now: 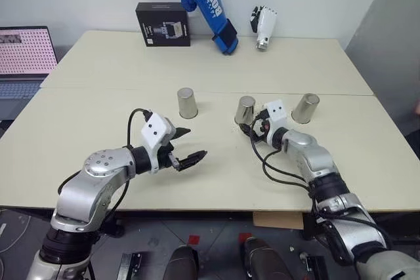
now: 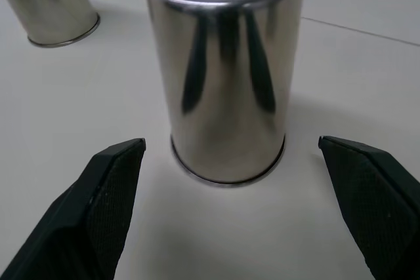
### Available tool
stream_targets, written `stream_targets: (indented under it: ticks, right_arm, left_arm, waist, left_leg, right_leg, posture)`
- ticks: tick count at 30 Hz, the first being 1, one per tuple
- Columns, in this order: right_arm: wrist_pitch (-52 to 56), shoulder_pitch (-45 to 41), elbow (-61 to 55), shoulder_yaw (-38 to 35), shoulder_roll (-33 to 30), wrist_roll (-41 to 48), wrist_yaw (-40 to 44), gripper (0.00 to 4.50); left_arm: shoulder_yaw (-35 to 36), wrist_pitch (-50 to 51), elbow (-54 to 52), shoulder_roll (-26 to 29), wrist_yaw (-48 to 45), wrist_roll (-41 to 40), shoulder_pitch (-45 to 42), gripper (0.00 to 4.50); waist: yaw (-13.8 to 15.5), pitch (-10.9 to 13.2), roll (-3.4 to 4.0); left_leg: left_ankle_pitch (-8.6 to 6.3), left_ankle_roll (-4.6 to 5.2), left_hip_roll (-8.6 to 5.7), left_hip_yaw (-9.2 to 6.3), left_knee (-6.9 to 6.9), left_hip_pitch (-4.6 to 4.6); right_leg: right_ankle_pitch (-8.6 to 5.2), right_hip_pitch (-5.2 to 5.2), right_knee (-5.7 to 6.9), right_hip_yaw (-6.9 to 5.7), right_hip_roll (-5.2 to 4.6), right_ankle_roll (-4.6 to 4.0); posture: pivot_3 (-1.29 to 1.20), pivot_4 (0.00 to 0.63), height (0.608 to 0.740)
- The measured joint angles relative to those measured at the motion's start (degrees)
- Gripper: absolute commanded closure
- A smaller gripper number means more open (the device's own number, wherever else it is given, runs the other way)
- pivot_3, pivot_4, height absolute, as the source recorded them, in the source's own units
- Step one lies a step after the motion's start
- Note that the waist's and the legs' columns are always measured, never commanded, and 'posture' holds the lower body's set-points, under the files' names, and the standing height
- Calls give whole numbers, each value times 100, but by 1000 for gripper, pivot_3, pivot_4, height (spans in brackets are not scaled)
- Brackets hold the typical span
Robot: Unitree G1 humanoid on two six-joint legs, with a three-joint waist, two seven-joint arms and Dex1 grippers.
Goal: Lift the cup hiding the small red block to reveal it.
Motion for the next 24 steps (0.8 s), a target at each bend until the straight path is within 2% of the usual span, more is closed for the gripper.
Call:
stream_targets:
  ticks: [8,12,15,17,18,20,24]
  right_arm:
    - [-644,-803,1193,-130,382,-114,334,0]
    - [-1098,-1066,1779,-167,489,-342,220,0]
    - [-1420,-1145,2157,-243,525,-474,98,470]
    - [-1559,-1191,2314,-302,568,-511,62,1080]
    - [-1619,-1199,2325,-324,581,-544,55,1188]
    - [-1667,-1217,2319,-350,607,-557,75,1740]
    - [-1460,-1153,1875,-492,626,-447,169,1844]
  left_arm:
    - [7,-16,19,31,76,39,-72,17]
    - [7,-25,45,30,92,56,-127,17]
    - [4,-35,64,30,93,72,-138,0]
    - [0,-58,113,28,92,95,-186,0]
    - [-5,-87,144,24,91,108,-218,0]
    - [-29,-135,271,20,82,151,-337,0]
    - [-75,-227,414,19,69,197,-433,0]
  waist:
    - [-36,1,2]
    - [-34,1,2]
    - [-35,2,3]
    - [-41,2,4]
    - [-41,3,4]
    - [-41,3,4]
    - [-37,6,10]
  left_leg:
    - [0,0,1,-8,0,4]
    - [0,0,0,-8,-1,2]
    - [0,0,0,-7,-1,2]
    - [0,0,0,-8,-1,3]
    - [0,0,0,-9,-1,3]
    - [0,0,0,-11,-1,3]
    - [0,0,0,-10,-1,0]
  right_leg:
    - [-12,2,7,-4,4,19]
    - [-10,2,4,-4,2,15]
    - [-9,1,4,-3,2,14]
    - [-9,1,6,-4,3,14]
    - [-10,1,7,-4,3,14]
    - [-10,1,7,-6,3,16]
    - [-9,0,7,-5,3,14]
  posture:
    - [0,150,740]
    - [0,150,740]
    - [0,150,740]
    - [0,150,740]
    - [0,150,740]
    - [0,150,740]
    - [0,150,740]
